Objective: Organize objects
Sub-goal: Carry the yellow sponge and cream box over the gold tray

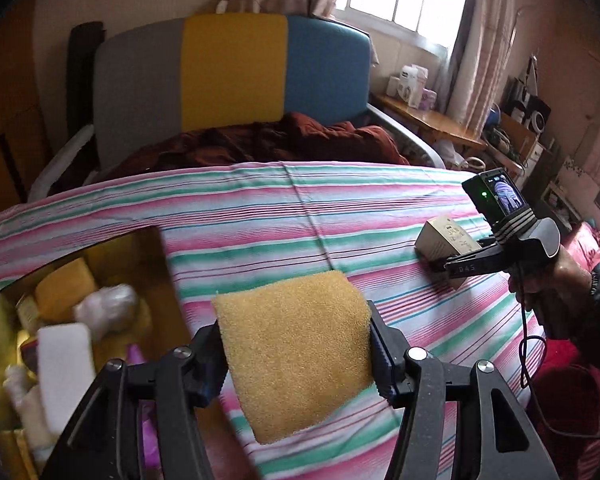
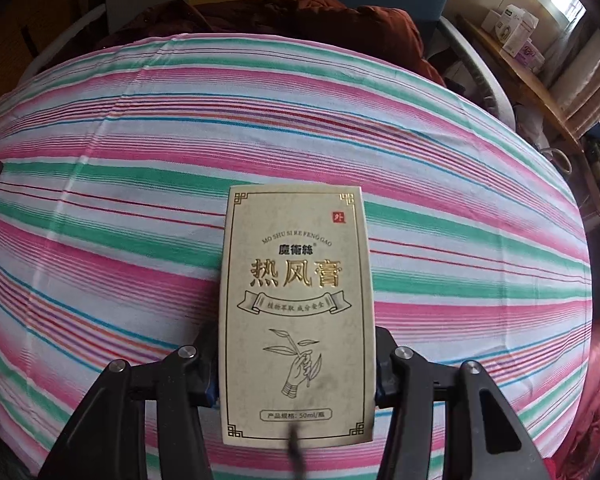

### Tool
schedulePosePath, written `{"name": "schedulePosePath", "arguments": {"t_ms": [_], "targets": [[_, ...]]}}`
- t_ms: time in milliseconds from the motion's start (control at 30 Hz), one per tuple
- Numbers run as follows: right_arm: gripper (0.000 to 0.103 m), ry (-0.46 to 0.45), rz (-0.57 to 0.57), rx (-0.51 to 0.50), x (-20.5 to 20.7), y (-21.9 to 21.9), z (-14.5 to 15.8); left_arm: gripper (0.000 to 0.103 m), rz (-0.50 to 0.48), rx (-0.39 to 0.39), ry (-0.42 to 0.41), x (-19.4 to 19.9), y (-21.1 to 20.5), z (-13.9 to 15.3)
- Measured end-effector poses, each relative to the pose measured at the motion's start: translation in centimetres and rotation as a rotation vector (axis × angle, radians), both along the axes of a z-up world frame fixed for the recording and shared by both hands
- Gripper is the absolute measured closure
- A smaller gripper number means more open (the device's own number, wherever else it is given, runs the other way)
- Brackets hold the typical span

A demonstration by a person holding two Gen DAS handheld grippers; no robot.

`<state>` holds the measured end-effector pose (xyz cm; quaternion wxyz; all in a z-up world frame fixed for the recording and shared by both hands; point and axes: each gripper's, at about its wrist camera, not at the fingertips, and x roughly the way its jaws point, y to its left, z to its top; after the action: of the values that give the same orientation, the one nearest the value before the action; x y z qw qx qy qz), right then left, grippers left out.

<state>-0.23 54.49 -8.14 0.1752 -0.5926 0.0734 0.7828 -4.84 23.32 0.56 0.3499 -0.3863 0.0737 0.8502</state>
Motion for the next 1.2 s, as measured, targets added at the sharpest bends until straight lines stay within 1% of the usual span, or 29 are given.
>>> {"name": "schedulePosePath", "arguments": {"t_ms": [67, 233, 333, 467, 533, 600, 800, 967, 1067, 1200], "targets": [[0.051, 0.028, 0.012, -0.008, -0.1, -1.7, 0.8, 0.043, 0.024, 0.008, -0.001, 0.1, -1.6, 0.1], [0.051, 0.161, 0.05, -0.077, -0.5, -6.5, 4.3, 0.043, 0.091, 0.022, 0.004, 0.1, -5.5, 0.3], [0.051, 0.239, 0.088, -0.1, -1.2, -10.5, 6.8, 0.043, 0.134, 0.03, 0.02, 0.1, -7.7, 0.5], [0.051, 0.333, 0.14, -0.129, -1.0, -15.9, 9.5, 0.043, 0.192, 0.044, 0.031, 0.3, -10.7, 0.7], [0.051, 0.373, 0.159, -0.133, -1.1, -18.7, 10.6, 0.042, 0.224, 0.052, 0.037, 0.4, -12.4, 0.8], [0.051, 0.398, 0.184, -0.155, -1.5, -20.5, 10.9, 0.042, 0.253, 0.058, 0.045, 0.6, -13.9, 1.0], [0.051, 0.421, 0.262, -0.206, -1.8, -26.4, 10.7, 0.042, 0.358, 0.061, 0.049, 0.7, -18.9, 0.6], [0.051, 0.403, 0.325, -0.236, -2.0, -30.1, 9.7, 0.042, 0.445, 0.054, 0.028, 0.7, -22.9, -0.7], [0.051, 0.375, 0.352, -0.246, -2.6, -31.9, 8.7, 0.042, 0.484, 0.06, 0.007, 0.6, -24.4, -1.4], [0.051, 0.347, 0.365, -0.236, -3.1, -32.9, 7.6, 0.042, 0.491, 0.056, 0.002, 0.4, -24.6, -1.9]]}}
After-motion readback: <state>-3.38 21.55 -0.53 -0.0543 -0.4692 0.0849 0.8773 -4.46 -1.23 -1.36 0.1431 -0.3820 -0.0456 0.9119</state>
